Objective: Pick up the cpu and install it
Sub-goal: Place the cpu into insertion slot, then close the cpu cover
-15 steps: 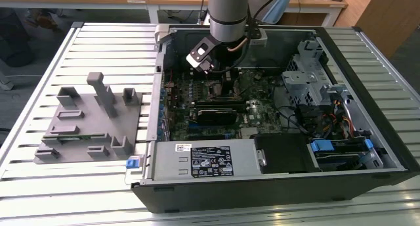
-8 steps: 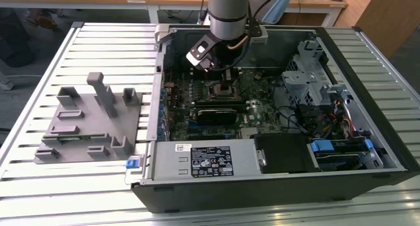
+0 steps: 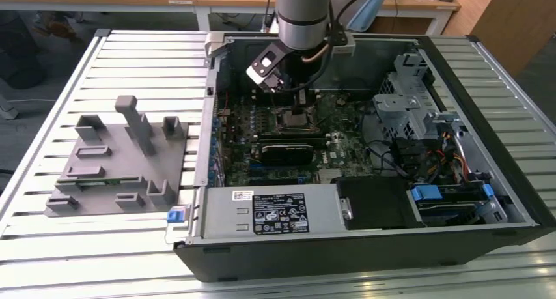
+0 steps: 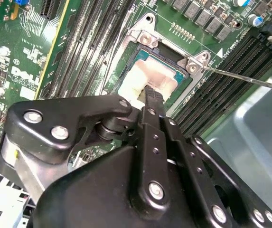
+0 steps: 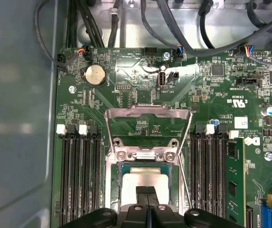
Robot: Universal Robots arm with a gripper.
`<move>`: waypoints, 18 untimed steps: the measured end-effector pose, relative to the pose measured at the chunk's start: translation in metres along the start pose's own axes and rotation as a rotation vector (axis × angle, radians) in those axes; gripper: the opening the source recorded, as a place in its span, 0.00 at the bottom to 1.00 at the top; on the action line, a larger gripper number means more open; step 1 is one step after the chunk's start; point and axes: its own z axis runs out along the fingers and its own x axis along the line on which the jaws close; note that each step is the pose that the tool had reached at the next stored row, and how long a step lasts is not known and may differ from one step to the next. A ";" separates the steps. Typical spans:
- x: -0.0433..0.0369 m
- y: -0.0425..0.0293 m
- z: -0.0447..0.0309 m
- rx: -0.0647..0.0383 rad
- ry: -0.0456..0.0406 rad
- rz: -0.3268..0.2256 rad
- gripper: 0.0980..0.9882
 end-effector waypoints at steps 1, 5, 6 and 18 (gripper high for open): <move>0.0000 0.0001 -0.0011 0.000 -0.0001 0.000 0.01; 0.0001 0.0004 -0.0056 0.000 -0.0002 0.000 0.01; 0.0002 0.0004 -0.0067 0.000 -0.0002 0.000 0.01; 0.0006 0.0016 -0.0240 0.000 -0.0010 0.000 0.01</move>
